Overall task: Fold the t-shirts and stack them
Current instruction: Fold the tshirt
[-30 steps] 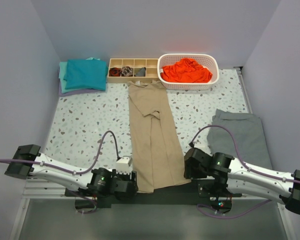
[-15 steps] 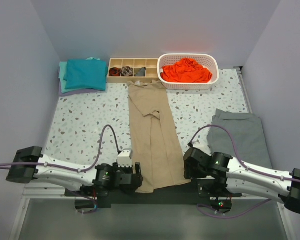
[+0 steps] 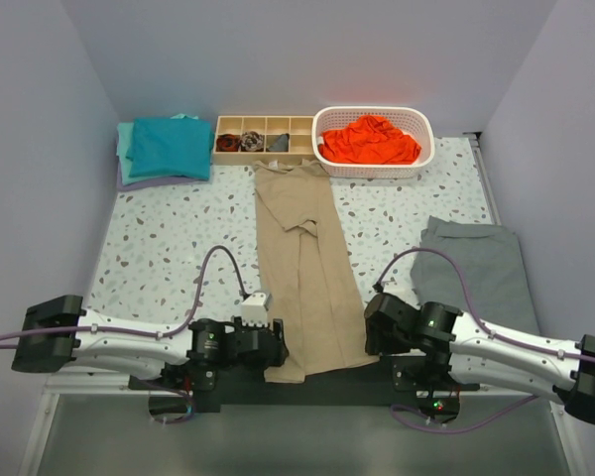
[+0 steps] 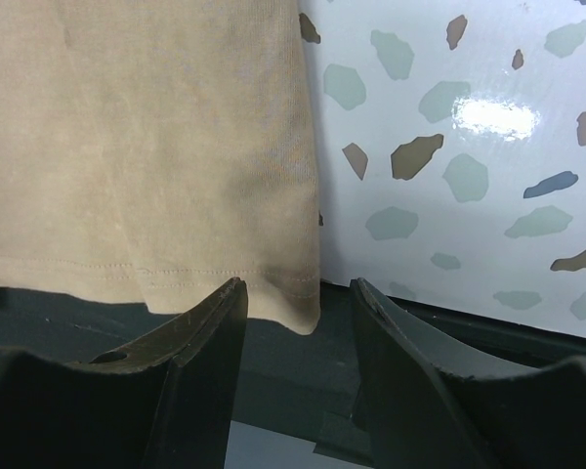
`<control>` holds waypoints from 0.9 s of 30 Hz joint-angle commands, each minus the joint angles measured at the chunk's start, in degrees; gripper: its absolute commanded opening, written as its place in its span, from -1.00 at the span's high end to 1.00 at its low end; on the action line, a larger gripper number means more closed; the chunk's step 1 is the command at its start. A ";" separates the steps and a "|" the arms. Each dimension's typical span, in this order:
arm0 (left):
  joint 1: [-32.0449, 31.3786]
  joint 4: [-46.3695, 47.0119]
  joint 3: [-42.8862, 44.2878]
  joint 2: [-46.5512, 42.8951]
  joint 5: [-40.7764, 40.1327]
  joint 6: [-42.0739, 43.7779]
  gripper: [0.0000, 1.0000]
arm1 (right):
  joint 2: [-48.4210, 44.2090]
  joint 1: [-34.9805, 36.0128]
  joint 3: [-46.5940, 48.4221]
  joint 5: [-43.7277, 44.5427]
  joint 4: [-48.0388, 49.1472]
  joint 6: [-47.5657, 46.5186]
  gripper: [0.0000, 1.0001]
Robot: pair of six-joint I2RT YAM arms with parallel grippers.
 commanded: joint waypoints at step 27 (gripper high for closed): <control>-3.43 -2.07 -2.28 0.11 7.15 -2.00 0.10 | 1.19 -0.01 -2.18 -2.64 4.32 1.92 0.38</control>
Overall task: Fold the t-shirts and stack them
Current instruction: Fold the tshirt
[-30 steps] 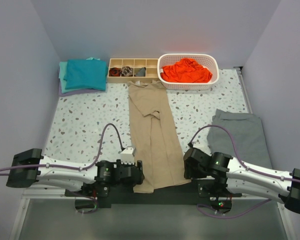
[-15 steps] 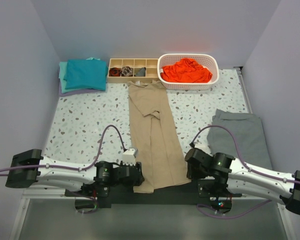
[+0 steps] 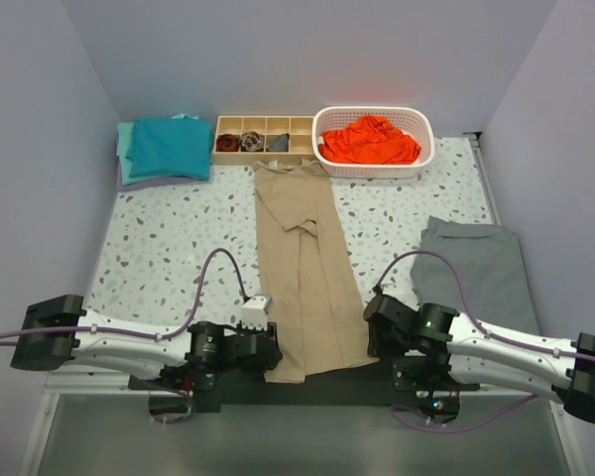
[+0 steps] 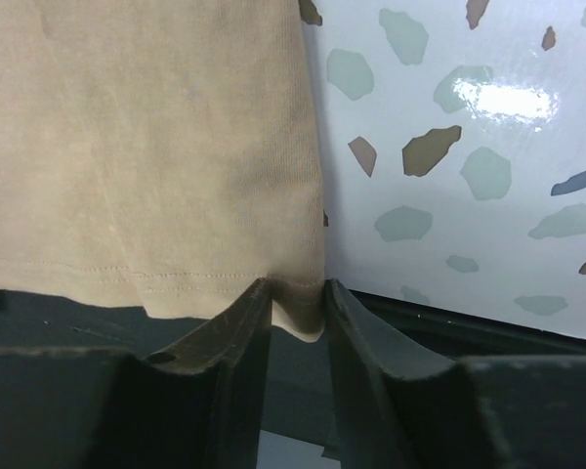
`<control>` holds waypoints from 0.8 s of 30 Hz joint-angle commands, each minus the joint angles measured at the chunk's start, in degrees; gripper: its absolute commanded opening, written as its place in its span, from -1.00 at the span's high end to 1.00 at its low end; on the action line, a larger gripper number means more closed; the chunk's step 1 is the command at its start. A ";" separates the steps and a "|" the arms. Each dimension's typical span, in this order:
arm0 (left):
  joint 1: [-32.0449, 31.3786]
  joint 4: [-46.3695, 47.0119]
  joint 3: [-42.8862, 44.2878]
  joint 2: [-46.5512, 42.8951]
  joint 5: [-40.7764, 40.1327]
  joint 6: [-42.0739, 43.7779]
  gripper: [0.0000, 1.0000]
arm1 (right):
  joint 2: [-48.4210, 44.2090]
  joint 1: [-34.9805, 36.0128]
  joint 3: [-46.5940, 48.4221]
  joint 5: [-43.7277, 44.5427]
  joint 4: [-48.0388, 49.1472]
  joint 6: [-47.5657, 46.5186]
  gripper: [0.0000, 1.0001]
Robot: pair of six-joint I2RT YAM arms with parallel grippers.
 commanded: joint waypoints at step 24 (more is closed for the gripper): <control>-1.02 -17.30 11.33 -1.78 -2.24 -1.06 1.00 | 1.72 0.08 9.34 0.62 5.76 -11.03 1.00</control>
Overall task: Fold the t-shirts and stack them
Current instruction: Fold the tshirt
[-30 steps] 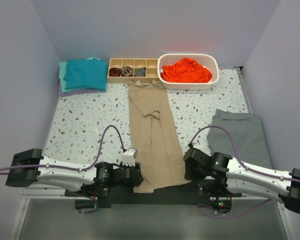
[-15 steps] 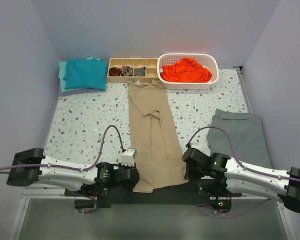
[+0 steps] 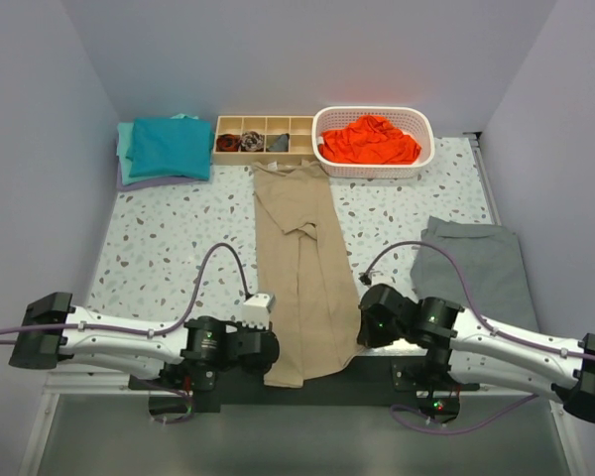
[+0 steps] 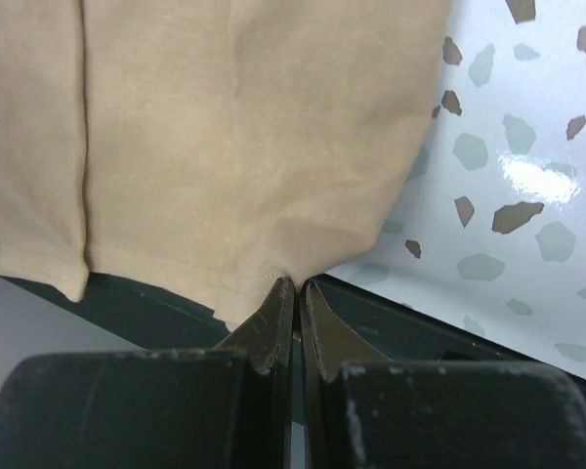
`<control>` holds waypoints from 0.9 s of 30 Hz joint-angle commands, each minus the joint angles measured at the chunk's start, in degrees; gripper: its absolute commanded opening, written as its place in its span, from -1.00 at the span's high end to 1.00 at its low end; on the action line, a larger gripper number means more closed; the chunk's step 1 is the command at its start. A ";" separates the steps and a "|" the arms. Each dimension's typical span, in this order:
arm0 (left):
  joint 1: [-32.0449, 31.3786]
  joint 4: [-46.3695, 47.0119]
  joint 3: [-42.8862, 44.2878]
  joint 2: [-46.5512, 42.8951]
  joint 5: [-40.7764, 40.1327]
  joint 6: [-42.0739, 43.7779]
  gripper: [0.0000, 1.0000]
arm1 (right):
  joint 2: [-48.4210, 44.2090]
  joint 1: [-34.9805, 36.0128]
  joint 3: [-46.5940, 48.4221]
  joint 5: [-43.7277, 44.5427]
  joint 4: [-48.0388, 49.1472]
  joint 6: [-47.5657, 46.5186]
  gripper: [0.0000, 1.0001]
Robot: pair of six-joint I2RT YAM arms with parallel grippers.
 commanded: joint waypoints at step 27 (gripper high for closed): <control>27.72 7.19 11.84 5.82 -3.87 22.34 1.00 | 24.15 -11.51 24.18 6.51 7.74 -26.10 1.00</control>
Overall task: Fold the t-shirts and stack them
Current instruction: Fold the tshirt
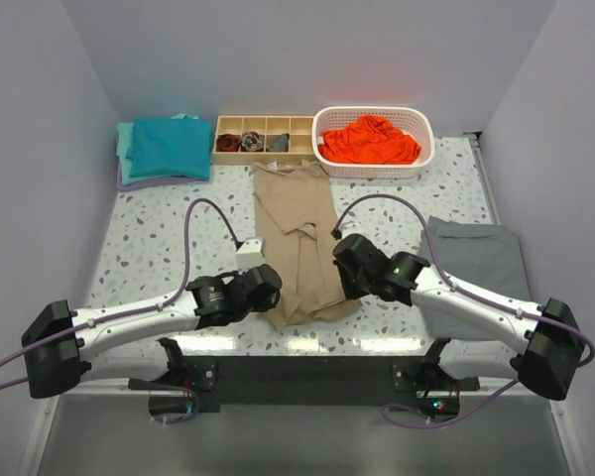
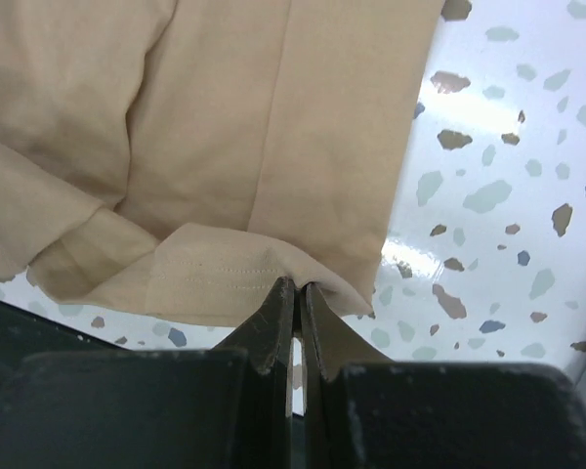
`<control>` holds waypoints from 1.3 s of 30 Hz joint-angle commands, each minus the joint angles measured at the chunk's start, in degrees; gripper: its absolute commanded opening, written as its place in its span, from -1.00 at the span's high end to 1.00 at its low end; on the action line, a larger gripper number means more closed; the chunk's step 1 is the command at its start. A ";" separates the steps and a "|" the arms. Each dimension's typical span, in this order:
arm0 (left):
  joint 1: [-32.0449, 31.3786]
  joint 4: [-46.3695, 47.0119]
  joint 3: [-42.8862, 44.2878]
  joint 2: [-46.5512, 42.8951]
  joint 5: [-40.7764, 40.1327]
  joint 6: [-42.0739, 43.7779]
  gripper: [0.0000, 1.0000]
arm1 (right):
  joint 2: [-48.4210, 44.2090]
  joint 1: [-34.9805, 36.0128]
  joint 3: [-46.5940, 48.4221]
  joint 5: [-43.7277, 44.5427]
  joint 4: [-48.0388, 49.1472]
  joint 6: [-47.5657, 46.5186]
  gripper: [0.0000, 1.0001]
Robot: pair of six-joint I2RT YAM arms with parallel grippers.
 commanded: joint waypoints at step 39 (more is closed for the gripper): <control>31.18 21.06 15.64 25.66 14.87 22.87 -0.86 | 33.59 -25.12 28.09 -9.71 11.96 -18.00 0.29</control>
